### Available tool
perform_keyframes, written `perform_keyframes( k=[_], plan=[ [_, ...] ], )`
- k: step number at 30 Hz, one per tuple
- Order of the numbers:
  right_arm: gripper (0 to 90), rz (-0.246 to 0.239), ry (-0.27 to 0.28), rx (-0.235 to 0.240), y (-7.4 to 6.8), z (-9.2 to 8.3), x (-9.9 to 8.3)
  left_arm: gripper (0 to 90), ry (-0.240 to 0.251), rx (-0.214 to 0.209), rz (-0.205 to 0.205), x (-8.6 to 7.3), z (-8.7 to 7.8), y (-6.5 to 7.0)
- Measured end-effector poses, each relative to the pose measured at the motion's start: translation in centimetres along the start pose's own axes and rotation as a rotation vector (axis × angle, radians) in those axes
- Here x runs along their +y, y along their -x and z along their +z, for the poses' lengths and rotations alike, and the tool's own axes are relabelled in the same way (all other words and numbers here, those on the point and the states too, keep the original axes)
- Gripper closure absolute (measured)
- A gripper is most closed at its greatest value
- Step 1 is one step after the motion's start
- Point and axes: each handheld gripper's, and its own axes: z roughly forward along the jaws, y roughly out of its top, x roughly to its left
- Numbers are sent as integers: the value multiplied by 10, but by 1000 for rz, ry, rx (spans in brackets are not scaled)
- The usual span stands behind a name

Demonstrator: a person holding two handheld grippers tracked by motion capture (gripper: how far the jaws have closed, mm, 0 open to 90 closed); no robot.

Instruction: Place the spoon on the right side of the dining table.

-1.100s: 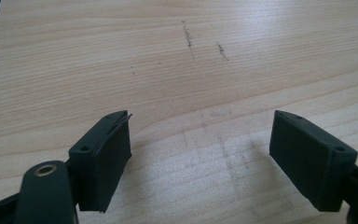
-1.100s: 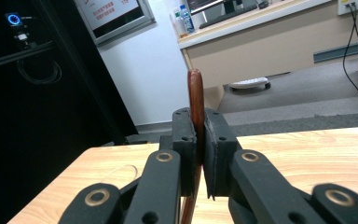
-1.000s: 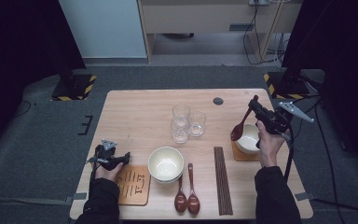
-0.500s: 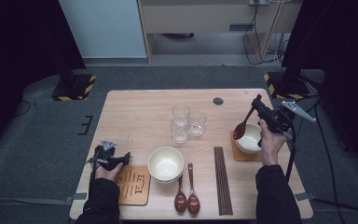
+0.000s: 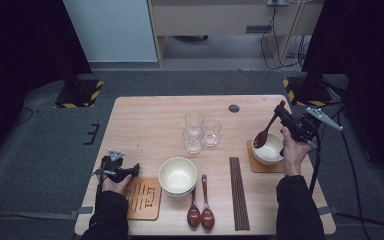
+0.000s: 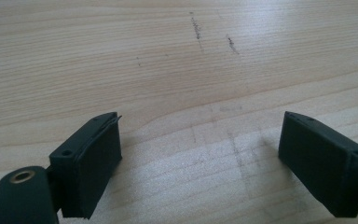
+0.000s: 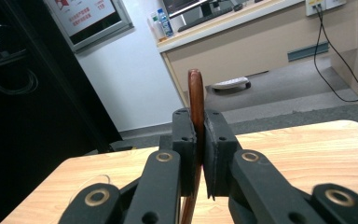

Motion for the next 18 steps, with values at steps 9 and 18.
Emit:
perform_keyframes(
  k=[9,18],
  plan=[
    [848,5,-1,-19,7,0,1,106,-2,3,-3,0,0,0],
    [848,4,-14,-44,15,4,0,101,-3,5,-4,0,0,0]
  ],
)
